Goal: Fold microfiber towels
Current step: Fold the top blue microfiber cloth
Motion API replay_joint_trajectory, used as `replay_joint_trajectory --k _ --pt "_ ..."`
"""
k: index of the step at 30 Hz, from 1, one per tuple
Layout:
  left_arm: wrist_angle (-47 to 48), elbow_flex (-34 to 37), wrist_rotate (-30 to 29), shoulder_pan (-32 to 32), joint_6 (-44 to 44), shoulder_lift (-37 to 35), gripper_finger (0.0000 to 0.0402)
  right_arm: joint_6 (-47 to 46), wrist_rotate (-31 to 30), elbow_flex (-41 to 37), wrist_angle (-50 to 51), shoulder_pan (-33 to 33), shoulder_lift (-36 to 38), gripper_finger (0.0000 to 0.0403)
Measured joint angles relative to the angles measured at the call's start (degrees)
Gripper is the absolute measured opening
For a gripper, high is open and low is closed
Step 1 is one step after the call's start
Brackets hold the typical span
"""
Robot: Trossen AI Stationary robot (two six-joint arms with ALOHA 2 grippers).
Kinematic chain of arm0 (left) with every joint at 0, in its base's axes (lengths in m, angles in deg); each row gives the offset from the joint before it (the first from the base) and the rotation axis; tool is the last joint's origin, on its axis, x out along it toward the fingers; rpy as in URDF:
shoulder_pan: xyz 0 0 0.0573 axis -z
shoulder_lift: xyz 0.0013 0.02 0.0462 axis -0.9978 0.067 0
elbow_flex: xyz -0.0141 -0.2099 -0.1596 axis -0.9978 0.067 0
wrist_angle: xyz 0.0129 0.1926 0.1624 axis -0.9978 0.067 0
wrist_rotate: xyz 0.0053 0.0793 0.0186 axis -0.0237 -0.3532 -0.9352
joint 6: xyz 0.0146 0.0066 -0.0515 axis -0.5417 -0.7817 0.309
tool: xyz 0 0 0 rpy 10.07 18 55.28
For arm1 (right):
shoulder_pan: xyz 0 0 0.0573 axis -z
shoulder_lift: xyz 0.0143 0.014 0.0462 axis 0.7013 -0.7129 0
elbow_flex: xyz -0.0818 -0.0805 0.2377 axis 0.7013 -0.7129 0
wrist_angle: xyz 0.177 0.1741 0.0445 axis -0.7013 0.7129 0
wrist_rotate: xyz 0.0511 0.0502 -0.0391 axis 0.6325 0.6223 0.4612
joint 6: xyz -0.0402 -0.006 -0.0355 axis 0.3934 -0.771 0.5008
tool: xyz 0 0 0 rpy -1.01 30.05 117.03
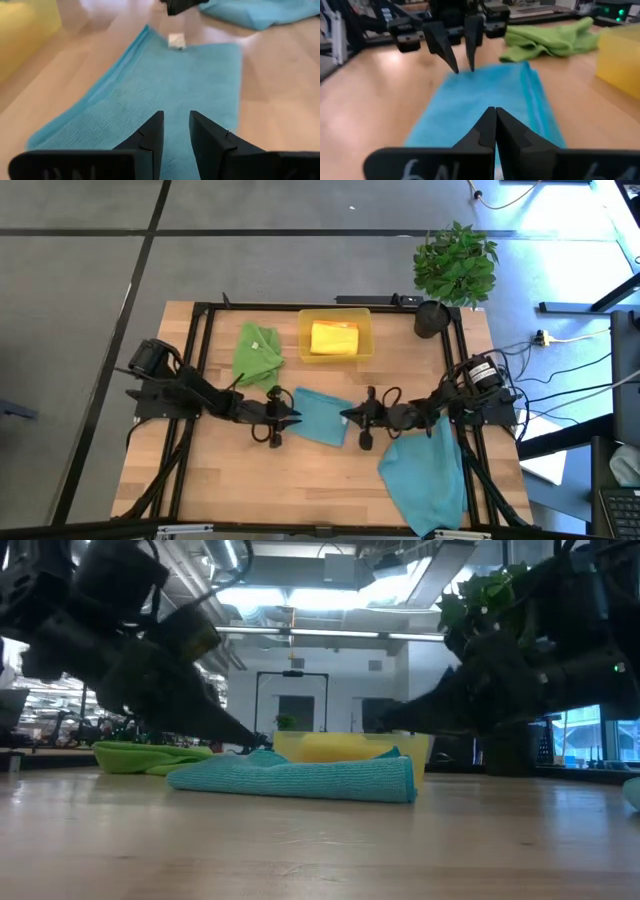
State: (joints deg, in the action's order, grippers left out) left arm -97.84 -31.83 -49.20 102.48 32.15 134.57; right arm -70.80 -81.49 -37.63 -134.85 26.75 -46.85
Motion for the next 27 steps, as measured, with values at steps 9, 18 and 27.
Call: replay_joint_trajectory --k 9,18,27 --pt "-1.02 -0.02 -0.08 -3.06 4.60 7.44 0.0084 -0.02 0.09 0.42 4.44 1.85 0.00 0.0009" --pt "-2.87 0.07 0.30 -2.41 3.87 7.65 0.0084 -7.37 -3.88 1.95 15.77 4.05 0.00 0.0004" --pt "-3.99 0.11 4.40 -2.28 3.04 7.06 0.0084 -6.82 -7.05 1.95 11.93 3.61 0.99 0.0012"
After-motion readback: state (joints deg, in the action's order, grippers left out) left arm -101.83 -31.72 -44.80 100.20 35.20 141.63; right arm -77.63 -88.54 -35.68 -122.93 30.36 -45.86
